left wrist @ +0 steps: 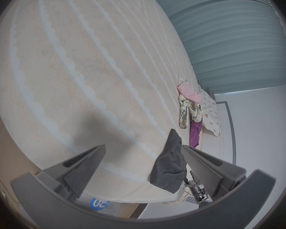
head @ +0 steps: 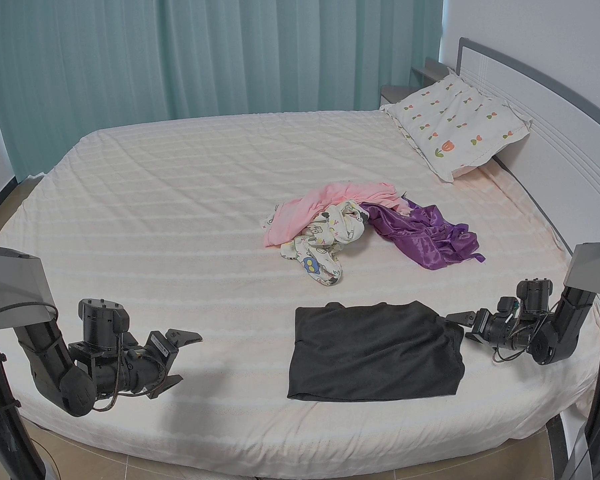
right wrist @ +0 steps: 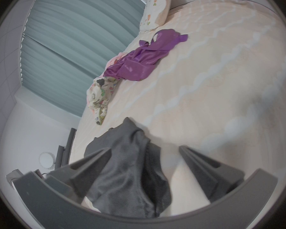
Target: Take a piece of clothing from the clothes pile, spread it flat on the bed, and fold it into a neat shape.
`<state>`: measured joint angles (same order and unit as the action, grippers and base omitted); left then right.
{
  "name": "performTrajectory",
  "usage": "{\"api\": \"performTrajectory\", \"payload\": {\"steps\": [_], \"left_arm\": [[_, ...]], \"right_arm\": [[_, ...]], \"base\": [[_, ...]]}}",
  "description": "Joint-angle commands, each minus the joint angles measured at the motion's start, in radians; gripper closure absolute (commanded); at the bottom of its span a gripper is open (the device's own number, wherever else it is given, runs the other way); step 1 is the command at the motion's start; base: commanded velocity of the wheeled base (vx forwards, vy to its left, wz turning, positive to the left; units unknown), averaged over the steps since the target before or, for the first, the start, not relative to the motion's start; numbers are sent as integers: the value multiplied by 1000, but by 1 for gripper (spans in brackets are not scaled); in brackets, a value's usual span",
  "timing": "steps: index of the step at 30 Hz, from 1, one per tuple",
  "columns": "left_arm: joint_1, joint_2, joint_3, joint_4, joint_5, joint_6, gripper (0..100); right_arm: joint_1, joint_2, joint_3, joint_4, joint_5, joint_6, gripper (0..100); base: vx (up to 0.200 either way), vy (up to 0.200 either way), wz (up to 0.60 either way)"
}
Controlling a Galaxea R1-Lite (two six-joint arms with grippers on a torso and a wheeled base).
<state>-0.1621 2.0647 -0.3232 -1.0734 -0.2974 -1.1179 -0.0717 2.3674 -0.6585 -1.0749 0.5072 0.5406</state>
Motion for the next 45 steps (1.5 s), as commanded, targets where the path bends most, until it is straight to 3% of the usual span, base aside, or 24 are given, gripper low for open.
{"api": "performTrajectory", "payload": {"steps": [1,11,20,21,45], "left_arm": [[0,2,0,0,0,0,0],[0,2,-2,0,0,0,0],[0,3,-2,0,0,0,0],[0,3,-2,0,0,0,0],[0,2,0,0,0,0,0]], "right_arm": [[-5,-14,40,1,-18,-1,0],[38,-119,249,-13,-10,-37,0],[86,-96,347,-79,-9,-73,0],[86,-97,361,-88,-9,-74,100],[15,-131,481,-79,-12,-252,100]], "base": [[0,0,0],[0,0,0],[0,0,0],[0,0,0],[0,0,0]]}}
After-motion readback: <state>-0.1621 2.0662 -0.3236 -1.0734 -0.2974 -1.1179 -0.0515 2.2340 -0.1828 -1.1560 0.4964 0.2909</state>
